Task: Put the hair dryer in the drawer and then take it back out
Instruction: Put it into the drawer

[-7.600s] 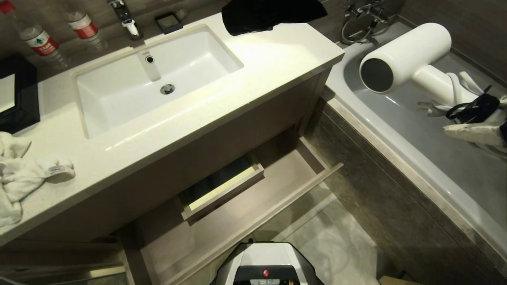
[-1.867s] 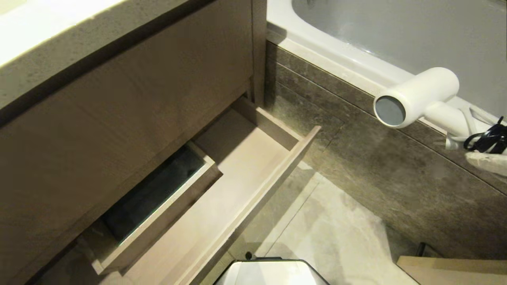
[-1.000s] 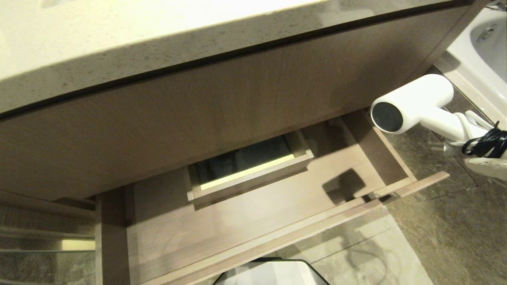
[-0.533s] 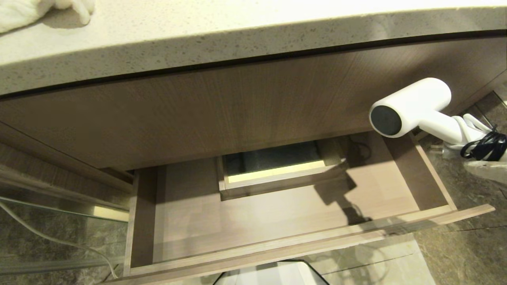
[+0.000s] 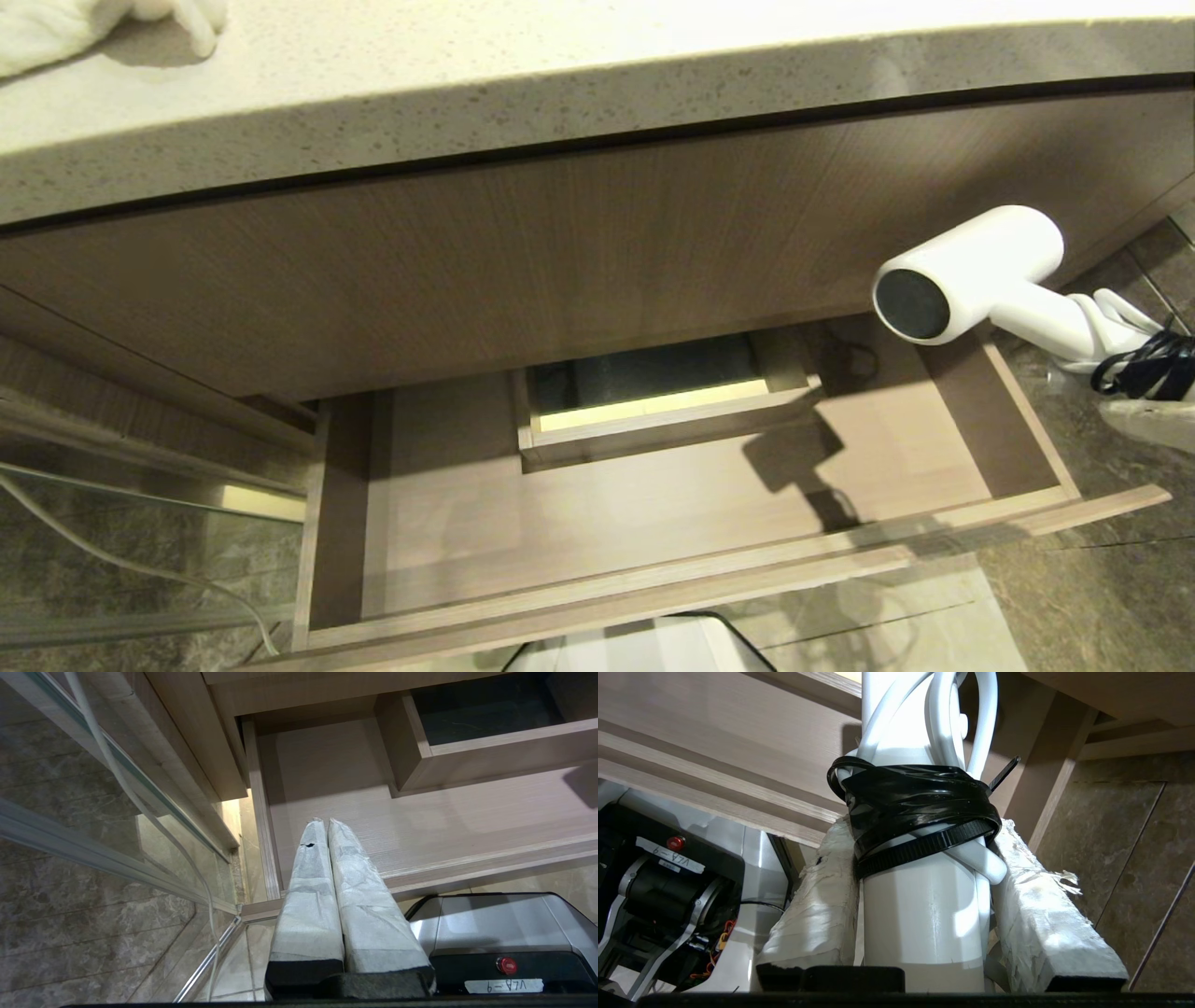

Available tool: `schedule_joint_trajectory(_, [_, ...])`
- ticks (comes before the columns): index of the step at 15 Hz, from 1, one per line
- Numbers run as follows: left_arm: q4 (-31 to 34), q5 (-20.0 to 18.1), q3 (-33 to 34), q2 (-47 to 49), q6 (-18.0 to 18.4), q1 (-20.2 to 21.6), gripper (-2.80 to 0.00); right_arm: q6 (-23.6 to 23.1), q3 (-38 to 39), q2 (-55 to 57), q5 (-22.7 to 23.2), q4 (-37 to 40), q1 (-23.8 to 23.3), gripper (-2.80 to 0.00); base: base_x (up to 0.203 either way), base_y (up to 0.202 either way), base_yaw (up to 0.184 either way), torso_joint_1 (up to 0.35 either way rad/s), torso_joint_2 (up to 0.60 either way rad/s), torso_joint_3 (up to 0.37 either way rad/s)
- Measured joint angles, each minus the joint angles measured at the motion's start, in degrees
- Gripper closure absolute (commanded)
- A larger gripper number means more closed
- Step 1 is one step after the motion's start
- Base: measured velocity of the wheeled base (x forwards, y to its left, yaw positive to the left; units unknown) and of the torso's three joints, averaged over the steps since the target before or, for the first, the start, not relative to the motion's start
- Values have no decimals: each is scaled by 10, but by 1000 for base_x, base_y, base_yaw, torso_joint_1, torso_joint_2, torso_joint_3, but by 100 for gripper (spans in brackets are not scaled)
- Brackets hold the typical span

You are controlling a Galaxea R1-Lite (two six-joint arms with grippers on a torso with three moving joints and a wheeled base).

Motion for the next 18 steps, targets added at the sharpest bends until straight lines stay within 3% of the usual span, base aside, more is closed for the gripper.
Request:
schedule_joint_trajectory(6, [0,0,-1,0,0,0,0,-1,30,2,-8,2,-18,0,0,0,0,0,0,0])
schedule_joint_trajectory(11, [0,0,0,0,0,0,0,12,49,33,-14,90,-63,0,0,0,0,0,0,0])
schedule_joint_trajectory(18, [0,0,0,0,0,0,0,46,53,183,-14,51,-141,0,0,0,0,0,0,0])
